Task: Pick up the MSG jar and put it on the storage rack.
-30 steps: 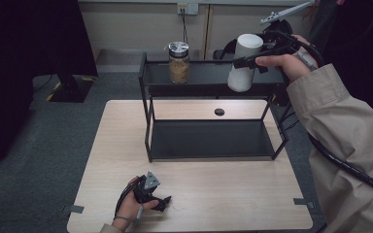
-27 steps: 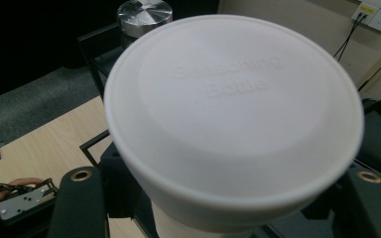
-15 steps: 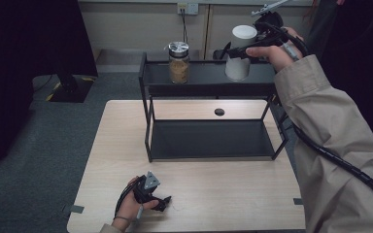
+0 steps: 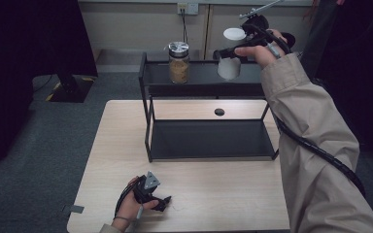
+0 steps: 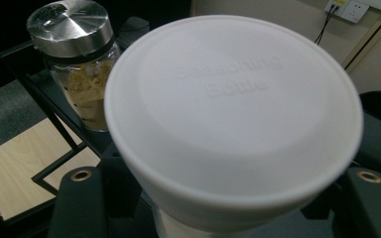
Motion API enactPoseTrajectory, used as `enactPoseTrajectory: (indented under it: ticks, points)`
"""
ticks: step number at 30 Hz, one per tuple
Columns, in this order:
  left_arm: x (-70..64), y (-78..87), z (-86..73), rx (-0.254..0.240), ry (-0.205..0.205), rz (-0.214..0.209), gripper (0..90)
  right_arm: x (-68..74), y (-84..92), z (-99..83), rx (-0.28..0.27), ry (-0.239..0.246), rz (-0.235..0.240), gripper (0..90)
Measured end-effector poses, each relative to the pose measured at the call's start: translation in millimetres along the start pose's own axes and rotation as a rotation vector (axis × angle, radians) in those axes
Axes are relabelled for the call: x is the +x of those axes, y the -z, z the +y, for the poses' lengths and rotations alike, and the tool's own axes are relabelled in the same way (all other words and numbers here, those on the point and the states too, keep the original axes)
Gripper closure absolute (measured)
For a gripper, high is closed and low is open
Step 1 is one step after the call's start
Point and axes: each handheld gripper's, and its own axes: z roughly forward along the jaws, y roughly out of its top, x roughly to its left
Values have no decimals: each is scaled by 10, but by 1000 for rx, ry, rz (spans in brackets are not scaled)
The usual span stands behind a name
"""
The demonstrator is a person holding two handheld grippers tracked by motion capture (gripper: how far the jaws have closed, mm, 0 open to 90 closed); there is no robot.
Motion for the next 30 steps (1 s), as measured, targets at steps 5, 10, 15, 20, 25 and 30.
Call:
enactPoseTrajectory:
  ticks: [5,10,15,20,25,30]
  points:
    - [0,0,0,0,0,0,0,-14,-81,1,10,1,-15,349]
    - [1,0,0,0,0,-1,0,-52,-149,-26,7,-19,-16,349]
    - [1,0,1,0,0,0,0,-74,-172,-49,1,-36,-18,349]
    - [0,1,3,2,-1,0,0,-89,-188,-59,-3,-43,-16,349]
    - [0,0,0,0,0,0,0,-88,-204,-64,-2,-45,-21,349]
    - [0,0,0,0,1,0,0,-103,-234,-84,-1,-58,-23,349]
